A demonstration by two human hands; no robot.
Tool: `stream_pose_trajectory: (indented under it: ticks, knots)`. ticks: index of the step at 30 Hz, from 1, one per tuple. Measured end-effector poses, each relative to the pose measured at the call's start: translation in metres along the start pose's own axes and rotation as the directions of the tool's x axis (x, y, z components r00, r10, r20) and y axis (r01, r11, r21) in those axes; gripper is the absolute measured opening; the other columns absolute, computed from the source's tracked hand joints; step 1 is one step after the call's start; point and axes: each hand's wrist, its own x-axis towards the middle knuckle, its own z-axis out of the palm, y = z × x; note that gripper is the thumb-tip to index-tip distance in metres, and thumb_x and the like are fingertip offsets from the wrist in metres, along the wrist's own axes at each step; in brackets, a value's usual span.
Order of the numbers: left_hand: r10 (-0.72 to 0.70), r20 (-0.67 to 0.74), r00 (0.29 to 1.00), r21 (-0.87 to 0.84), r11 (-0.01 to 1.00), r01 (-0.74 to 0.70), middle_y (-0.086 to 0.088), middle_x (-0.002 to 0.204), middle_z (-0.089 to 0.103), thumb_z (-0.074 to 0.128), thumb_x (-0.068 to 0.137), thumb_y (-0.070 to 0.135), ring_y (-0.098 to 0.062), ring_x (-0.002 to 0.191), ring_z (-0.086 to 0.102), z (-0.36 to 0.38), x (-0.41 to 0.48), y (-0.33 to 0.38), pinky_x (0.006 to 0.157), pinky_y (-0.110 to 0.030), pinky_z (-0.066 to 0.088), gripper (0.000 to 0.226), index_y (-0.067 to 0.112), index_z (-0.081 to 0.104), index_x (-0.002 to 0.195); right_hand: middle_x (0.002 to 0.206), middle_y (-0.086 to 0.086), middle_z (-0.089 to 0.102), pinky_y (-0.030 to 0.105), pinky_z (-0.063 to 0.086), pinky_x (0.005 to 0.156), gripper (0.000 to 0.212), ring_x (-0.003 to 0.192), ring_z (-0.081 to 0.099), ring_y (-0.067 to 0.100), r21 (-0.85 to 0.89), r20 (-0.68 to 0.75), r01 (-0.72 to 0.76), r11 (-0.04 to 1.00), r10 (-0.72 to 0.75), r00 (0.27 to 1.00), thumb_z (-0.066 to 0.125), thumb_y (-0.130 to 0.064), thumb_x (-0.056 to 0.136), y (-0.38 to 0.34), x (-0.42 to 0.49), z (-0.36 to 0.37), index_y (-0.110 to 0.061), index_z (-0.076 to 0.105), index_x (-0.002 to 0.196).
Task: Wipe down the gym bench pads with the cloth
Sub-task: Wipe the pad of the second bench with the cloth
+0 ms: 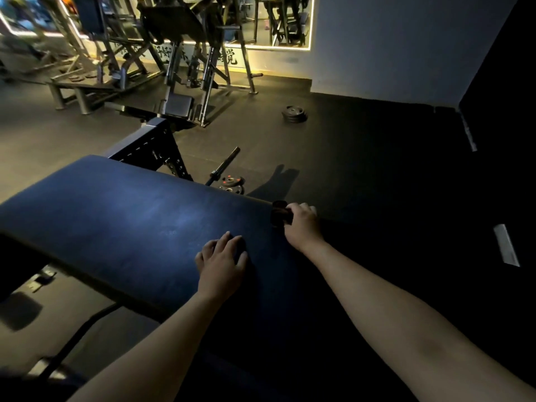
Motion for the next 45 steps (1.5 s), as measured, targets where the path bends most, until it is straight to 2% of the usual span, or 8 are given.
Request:
stream_pose_trajectory:
  ticks: [6, 11, 19, 26, 37, 39, 43, 45]
  knots:
    - [-0.059, -0.015, 0.998, -0.005, 0.998, 0.059, 0.004, 0.166, 0.019, 0.044, 0.101, 0.044, -0.023, 0.151, 0.006, 0.003, -0.007, 0.008, 0.120, -0.047, 0.007, 0.054, 0.033, 0.032, 0.153, 0.115, 0.010, 0.058, 0.039, 0.040, 0.093, 0.045, 0.108, 0.046, 0.028, -0.058, 0.166, 0.425, 0.903, -0.411, 0.896, 0.063, -0.034, 0.083, -0.041, -0.046, 0.027, -0.018, 0.060, 0.125]
    - [-0.104, -0.013, 0.995, -0.022, 0.994, 0.103, 0.005, 0.167, 0.017, 0.040, 0.102, 0.045, -0.019, 0.152, 0.004, 0.008, -0.007, 0.014, 0.120, -0.048, 0.004, 0.053, 0.036, 0.030, 0.153, 0.127, 0.005, 0.046, 0.039, 0.034, 0.099, 0.054, 0.114, 0.041, 0.028, -0.161, 0.160, 0.367, 0.916, -0.343, 0.926, 0.056, -0.020, 0.086, -0.013, -0.014, 0.010, -0.035, 0.052, 0.138]
    - [-0.108, -0.062, 0.992, -0.030, 0.994, 0.107, 0.005, 0.164, 0.019, 0.038, 0.100, 0.041, -0.016, 0.151, 0.003, 0.015, -0.009, 0.021, 0.119, -0.049, -0.001, 0.047, 0.035, 0.034, 0.146, 0.129, 0.006, 0.053, 0.047, 0.032, 0.106, 0.052, 0.120, 0.041, 0.029, -0.174, 0.098, 0.018, 0.985, -0.001, 0.995, 0.049, -0.023, 0.091, 0.041, 0.027, -0.025, -0.037, 0.047, 0.141]
    - [-0.081, -0.064, 0.995, -0.028, 0.996, 0.079, 0.004, 0.163, 0.022, 0.040, 0.098, 0.043, -0.019, 0.151, 0.005, 0.016, -0.006, 0.015, 0.120, -0.051, 0.000, 0.048, 0.035, 0.035, 0.145, 0.131, 0.009, 0.055, 0.037, 0.035, 0.104, 0.041, 0.121, 0.040, 0.029, 0.056, 0.130, 0.045, 0.997, -0.052, 0.990, 0.052, -0.037, 0.093, 0.011, 0.002, -0.009, -0.027, 0.057, 0.132]
    - [-0.038, -0.116, 0.993, -0.049, 0.998, 0.032, 0.001, 0.157, 0.040, 0.048, 0.096, 0.042, -0.026, 0.146, 0.023, 0.006, -0.022, 0.003, 0.118, -0.043, 0.013, 0.052, 0.026, 0.049, 0.146, 0.116, 0.005, 0.056, 0.036, 0.043, 0.093, 0.046, 0.102, 0.049, 0.025, 0.025, 0.221, 0.512, 0.859, -0.504, 0.835, 0.060, -0.023, 0.087, -0.021, -0.077, 0.008, -0.029, 0.055, 0.132]
    - [-0.052, -0.116, 0.992, -0.007, 0.999, 0.052, 0.004, 0.159, 0.037, 0.051, 0.099, 0.044, -0.025, 0.146, 0.020, 0.004, -0.030, -0.001, 0.117, -0.044, 0.011, 0.048, 0.032, 0.048, 0.145, 0.118, 0.006, 0.055, 0.038, 0.042, 0.094, 0.042, 0.104, 0.050, 0.028, -0.027, 0.126, 0.457, 0.889, -0.450, 0.884, 0.059, -0.019, 0.088, -0.009, -0.055, 0.005, -0.027, 0.057, 0.130]
    - [-0.074, -0.138, 0.988, 0.126, 0.988, 0.092, 0.006, 0.160, 0.030, 0.036, 0.101, 0.055, -0.024, 0.143, 0.016, 0.003, -0.054, -0.020, 0.113, -0.048, 0.012, 0.047, 0.040, 0.041, 0.146, 0.134, 0.010, 0.046, 0.050, 0.030, 0.108, 0.041, 0.124, 0.043, 0.034, -0.118, -0.010, 0.035, 0.992, -0.037, 0.999, 0.049, -0.032, 0.097, 0.001, -0.022, 0.001, -0.024, 0.048, 0.137]
    - [-0.088, -0.155, 0.984, 0.150, 0.982, 0.111, 0.007, 0.160, 0.030, 0.033, 0.102, 0.054, -0.024, 0.141, 0.019, 0.002, -0.060, -0.024, 0.111, -0.047, 0.014, 0.048, 0.040, 0.040, 0.147, 0.136, 0.011, 0.044, 0.051, 0.030, 0.109, 0.046, 0.128, 0.040, 0.034, -0.165, 0.012, 0.043, 0.985, -0.042, 0.999, 0.049, -0.036, 0.096, -0.011, -0.028, 0.010, -0.022, 0.045, 0.140]
